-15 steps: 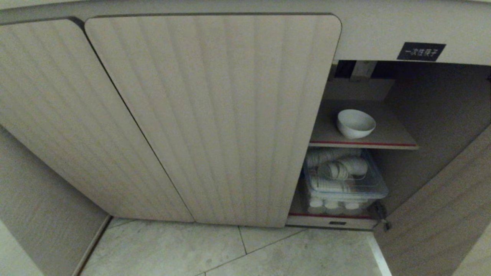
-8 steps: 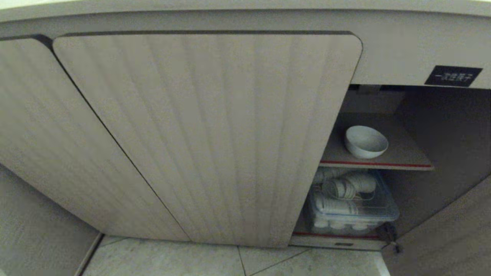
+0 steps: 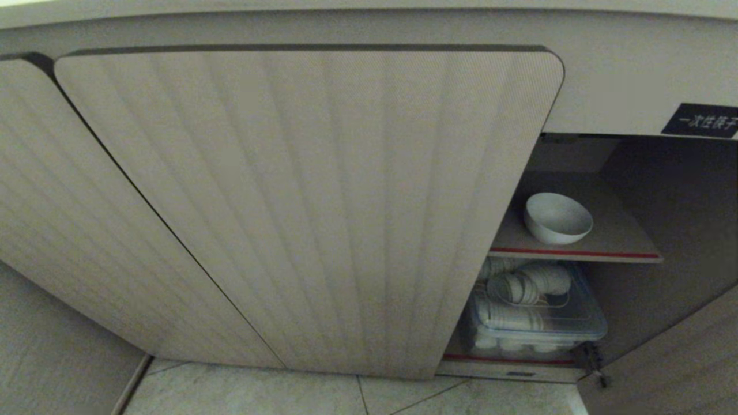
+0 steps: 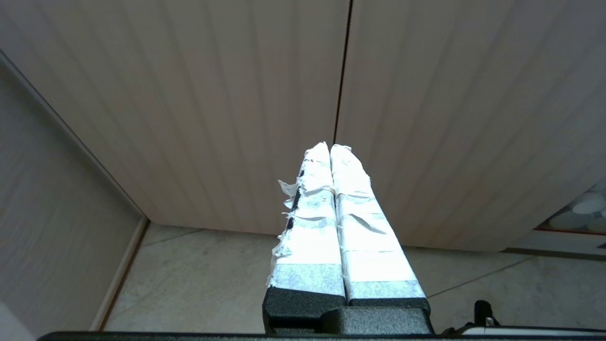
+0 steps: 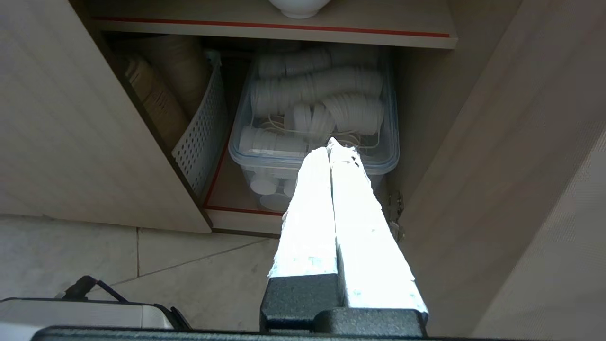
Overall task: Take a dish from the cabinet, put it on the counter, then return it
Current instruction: Take the bowl from the cabinet
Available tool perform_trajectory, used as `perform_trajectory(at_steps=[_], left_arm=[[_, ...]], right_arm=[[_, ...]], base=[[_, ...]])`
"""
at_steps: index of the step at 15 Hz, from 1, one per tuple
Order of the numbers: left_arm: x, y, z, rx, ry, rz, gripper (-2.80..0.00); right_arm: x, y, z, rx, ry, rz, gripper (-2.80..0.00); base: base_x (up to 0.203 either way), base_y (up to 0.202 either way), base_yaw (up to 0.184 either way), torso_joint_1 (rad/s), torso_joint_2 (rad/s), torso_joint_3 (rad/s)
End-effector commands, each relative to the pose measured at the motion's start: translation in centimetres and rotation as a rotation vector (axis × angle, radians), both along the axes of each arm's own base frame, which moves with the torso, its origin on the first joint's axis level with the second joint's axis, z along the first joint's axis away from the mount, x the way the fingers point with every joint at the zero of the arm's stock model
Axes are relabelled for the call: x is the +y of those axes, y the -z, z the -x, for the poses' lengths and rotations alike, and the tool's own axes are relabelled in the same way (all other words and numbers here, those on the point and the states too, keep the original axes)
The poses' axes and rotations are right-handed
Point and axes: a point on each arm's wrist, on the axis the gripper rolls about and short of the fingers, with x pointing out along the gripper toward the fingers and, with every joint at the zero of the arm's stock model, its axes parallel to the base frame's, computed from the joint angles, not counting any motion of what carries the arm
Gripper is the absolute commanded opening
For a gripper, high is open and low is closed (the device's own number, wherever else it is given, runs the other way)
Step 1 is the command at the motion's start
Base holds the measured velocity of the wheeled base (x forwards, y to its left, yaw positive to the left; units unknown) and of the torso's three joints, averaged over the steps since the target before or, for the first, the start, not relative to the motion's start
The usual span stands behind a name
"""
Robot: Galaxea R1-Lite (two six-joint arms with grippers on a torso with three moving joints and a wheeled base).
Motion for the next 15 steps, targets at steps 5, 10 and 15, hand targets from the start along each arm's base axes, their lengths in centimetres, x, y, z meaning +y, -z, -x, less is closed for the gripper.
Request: perform_trajectory(at_steps=[5,10,15], left_arm=[[0.00,-0.02,0.01,-0.001,-0.001,0.001,-2.80],[0.00,0.02,0.00,0.000,-0.001,0.001,-2.80],[0.00,-0.02,0.01,-0.001,-0.001,0.002,-2.80]], right_arm=[[0.00,0.00,-0.01,0.001,-0.002,0.001,-2.80],[0.00,0.00,-0.01,0.001,0.000,0.001,-2.80],[0.00,0.00,-0.01,0.001,-0.001,0.002,-2.80]], base=[[0.000,0.000,0.000,0.000,0.00,0.000],[0.000,0.000,0.000,0.000,0.00,0.000],[0.000,0.000,0.000,0.000,0.00,0.000]])
